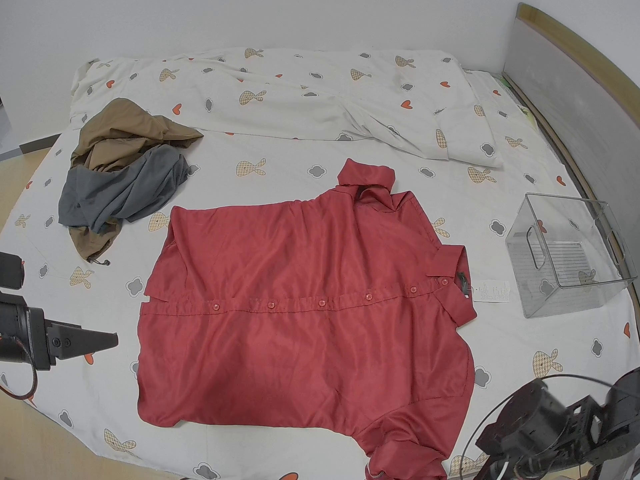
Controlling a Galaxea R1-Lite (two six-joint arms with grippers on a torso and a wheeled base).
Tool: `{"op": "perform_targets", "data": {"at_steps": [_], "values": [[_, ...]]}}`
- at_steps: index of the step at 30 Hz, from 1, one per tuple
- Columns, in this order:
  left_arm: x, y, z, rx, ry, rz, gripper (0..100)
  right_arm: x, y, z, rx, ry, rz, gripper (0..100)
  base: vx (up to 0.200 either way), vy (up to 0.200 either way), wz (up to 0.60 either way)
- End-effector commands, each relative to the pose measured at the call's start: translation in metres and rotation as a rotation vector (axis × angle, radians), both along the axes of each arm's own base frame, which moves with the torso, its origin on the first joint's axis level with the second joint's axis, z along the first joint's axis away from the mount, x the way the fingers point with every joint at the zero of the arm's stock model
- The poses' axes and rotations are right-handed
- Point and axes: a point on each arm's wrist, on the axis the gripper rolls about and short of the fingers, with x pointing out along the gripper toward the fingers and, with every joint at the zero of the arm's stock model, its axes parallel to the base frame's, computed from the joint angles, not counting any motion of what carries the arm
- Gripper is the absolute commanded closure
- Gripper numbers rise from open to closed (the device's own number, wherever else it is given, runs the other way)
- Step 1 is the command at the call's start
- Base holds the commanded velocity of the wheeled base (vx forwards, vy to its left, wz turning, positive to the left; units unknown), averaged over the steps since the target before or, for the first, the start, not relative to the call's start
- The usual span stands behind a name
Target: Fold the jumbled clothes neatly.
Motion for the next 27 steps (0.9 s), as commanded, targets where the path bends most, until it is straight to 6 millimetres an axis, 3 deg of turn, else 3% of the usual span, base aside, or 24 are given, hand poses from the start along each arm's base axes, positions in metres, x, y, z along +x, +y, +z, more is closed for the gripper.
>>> {"op": "perform_targets", "data": {"at_steps": [1,8,18,27], "values": [[0.002,0.0,-0.002,-0.002,0.005,0.002,0,0.003,0.029,-0.036,-0.184,0.034,0.053,0,0.0,0.0,0.0],[0.001,0.0,-0.003,0.0,0.003,0.0,0,0.02,0.039,-0.047,-0.095,-0.028,0.007,0,0.0,0.0,0.0],[0.001,0.0,-0.004,0.001,0.004,-0.001,0,0.02,0.041,-0.053,-0.115,-0.017,0.012,0,0.0,0.0,0.0],[-0.002,0.0,-0.003,0.0,-0.007,-0.002,0,0.035,0.039,-0.061,-0.145,-0.047,-0.06,0,0.0,0.0,0.0]]}}
